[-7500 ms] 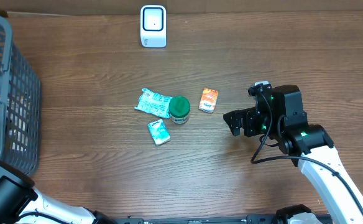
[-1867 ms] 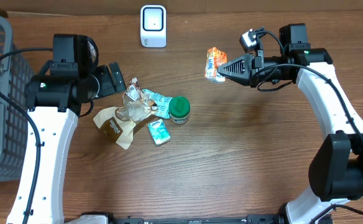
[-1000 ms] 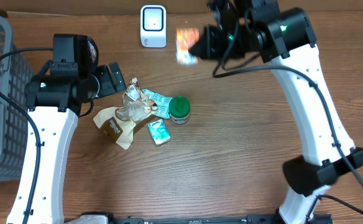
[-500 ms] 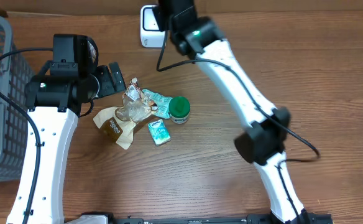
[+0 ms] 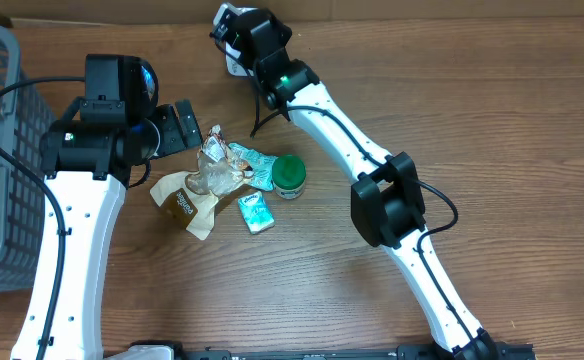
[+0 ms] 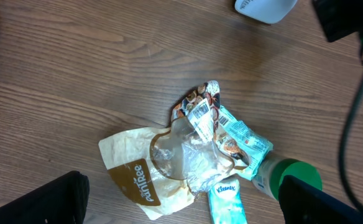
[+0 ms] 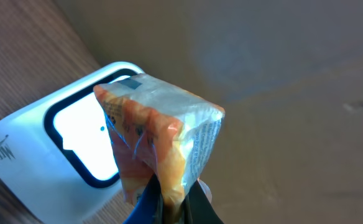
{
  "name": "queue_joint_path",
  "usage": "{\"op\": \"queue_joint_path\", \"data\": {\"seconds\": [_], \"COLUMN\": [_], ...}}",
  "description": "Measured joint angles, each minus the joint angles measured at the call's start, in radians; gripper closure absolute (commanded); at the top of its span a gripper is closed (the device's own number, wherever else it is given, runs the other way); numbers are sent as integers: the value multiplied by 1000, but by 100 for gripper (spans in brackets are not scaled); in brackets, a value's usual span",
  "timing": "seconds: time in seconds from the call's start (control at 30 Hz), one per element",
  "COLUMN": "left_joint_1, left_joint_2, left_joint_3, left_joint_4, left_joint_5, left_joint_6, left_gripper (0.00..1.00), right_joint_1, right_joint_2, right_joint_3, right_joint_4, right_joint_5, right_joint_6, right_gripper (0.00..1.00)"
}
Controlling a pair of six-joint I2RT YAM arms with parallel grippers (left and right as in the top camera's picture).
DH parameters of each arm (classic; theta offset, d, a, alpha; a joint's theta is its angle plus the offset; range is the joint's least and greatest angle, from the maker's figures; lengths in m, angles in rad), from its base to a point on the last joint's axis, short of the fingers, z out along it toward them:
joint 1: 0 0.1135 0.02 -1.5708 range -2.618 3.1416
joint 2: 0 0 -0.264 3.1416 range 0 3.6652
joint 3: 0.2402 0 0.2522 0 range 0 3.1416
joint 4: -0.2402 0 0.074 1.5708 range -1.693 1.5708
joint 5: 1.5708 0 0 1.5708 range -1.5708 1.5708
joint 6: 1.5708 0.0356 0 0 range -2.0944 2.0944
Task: Scan the item barcode
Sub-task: 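Lift the orange packet and hold it over the scanner, then carry the orange packet right and set it on the table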
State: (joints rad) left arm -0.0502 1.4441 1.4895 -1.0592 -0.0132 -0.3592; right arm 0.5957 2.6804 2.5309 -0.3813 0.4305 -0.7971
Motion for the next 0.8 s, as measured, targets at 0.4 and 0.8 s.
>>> {"op": "queue_joint_path", "data": {"seconds": [0.4,0.8], "left_joint_1": [0,0], "left_joint_2": [0,0], "left_joint_3": [0,0], "left_joint_4": [0,0], "left_joint_5": [0,0], "left_joint_6": [0,0], "left_gripper": [0,0], "right_joint_1": [3,-19], "right_joint_2": [21,-66], "right_joint_3": [0,-2], "right_joint_4": [27,-172], "right_joint_5": [-24,-128], "right_joint_6": [-68,187], "right_gripper": [96,96]}}
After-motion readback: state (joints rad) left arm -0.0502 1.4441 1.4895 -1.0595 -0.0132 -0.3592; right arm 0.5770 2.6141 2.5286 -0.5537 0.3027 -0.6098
